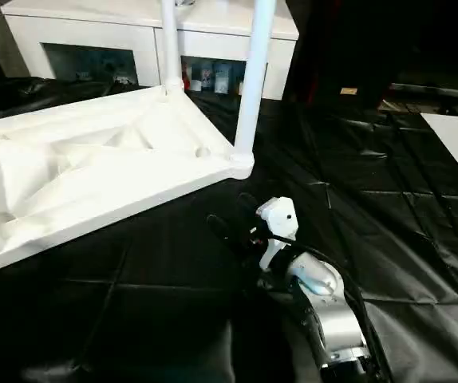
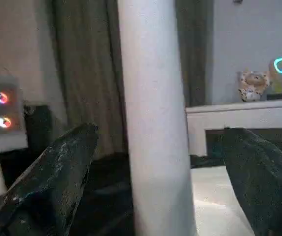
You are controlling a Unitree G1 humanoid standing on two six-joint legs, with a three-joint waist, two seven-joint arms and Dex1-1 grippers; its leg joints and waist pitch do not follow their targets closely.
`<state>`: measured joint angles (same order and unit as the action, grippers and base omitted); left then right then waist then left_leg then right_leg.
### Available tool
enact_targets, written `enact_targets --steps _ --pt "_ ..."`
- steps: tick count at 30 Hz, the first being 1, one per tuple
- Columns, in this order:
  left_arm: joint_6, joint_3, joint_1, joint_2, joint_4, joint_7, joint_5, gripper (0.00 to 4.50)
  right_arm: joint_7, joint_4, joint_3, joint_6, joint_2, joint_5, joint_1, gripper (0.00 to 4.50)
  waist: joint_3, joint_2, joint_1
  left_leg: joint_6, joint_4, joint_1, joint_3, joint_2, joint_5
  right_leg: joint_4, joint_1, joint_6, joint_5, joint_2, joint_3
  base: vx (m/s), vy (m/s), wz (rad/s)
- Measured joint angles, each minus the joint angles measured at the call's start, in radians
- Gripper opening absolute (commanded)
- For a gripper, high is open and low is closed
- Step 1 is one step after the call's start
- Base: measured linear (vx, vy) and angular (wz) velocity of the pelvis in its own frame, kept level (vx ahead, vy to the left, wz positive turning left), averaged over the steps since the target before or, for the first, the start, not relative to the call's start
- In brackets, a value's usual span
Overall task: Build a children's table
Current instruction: Rotate table base
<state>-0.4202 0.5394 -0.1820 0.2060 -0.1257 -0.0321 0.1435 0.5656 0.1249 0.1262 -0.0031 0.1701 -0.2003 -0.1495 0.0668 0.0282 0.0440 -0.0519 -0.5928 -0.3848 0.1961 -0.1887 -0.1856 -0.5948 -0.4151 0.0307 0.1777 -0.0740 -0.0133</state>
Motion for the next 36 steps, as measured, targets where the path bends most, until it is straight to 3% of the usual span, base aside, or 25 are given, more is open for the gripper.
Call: enact_targets --steps 4,8,13,18,22,24,29,36 --pt "0.086 -0.007 0.106 0.056 0.123 -0.101 0.114 4.44 -0.003 0.009 -0.002 0.000 0.001 0.002 0.001 3.89 0.000 -0.003 0.002 -0.001 0.000 0.000 0.000 0.000 0.001 0.000 0.000 -0.005 -0.006 0.000 0.000 0.000 0.000 0.00" --pt "0.226 -0.004 0.257 0.162 0.298 -0.227 0.206 4.44 -0.017 0.028 -0.002 0.000 0.001 0.007 -0.002 3.89 0.000 -0.009 0.019 -0.002 0.000 0.000 0.000 -0.001 0.001 -0.003 -0.001 -0.007 -0.008 0.000 -0.001 0.000 0.000 0.00" --pt "0.426 -0.009 0.308 0.214 0.327 -0.455 0.417 4.44 -0.068 0.076 -0.006 0.044 0.010 0.042 -0.012 3.89 0.001 -0.018 0.034 -0.002 -0.001 0.001 0.001 0.001 0.001 -0.003 0.002 -0.008 -0.008 -0.002 0.001 0.000 0.000 0.00" --pt "0.649 -0.123 0.202 0.260 0.153 -0.664 0.604 4.44 -0.183 0.177 -0.042 0.106 0.026 0.096 -0.067 3.89 0.002 -0.022 0.051 -0.002 -0.003 0.000 0.003 0.001 0.001 -0.003 0.006 -0.007 -0.008 -0.003 0.002 0.000 0.000 0.00" --pt "0.820 -0.322 0.116 0.304 -0.067 -0.798 0.718 4.44 -0.258 0.246 -0.101 0.116 0.028 0.096 -0.122 3.89 0.005 -0.030 0.054 -0.002 -0.003 0.002 0.005 0.001 0.001 -0.001 0.007 -0.003 -0.005 -0.004 0.005 0.000 0.000 0.00" --pt "0.860 -0.387 0.116 0.306 -0.127 -0.818 0.734 4.44 -0.262 0.250 -0.099 0.115 0.013 0.093 -0.141 3.89 0.006 -0.031 0.042 -0.002 -0.003 0.001 0.004 0.000 0.001 -0.003 0.011 0.000 -0.004 -0.003 0.004 0.000 0.000 0.00" --pt "0.935 -0.510 0.139 0.317 -0.245 -0.844 0.735 4.44 -0.279 0.322 -0.100 0.115 0.002 0.098 -0.190 3.89 0.006 -0.031 0.012 -0.005 -0.003 0.002 0.002 -0.001 0.004 -0.011 0.006 0.000 -0.004 -0.003 0.002 0.000 0.000 0.00" --pt "0.984 -0.604 0.277 0.225 -0.278 -0.807 0.734 4.44 -0.283 0.417 -0.101 0.109 -0.042 0.101 -0.259 3.89 0.006 -0.031 -0.001 -0.010 -0.003 0.000 0.002 -0.002 0.007 -0.017 0.000 0.000 -0.004 -0.001 0.002 0.000 0.000 0.00"
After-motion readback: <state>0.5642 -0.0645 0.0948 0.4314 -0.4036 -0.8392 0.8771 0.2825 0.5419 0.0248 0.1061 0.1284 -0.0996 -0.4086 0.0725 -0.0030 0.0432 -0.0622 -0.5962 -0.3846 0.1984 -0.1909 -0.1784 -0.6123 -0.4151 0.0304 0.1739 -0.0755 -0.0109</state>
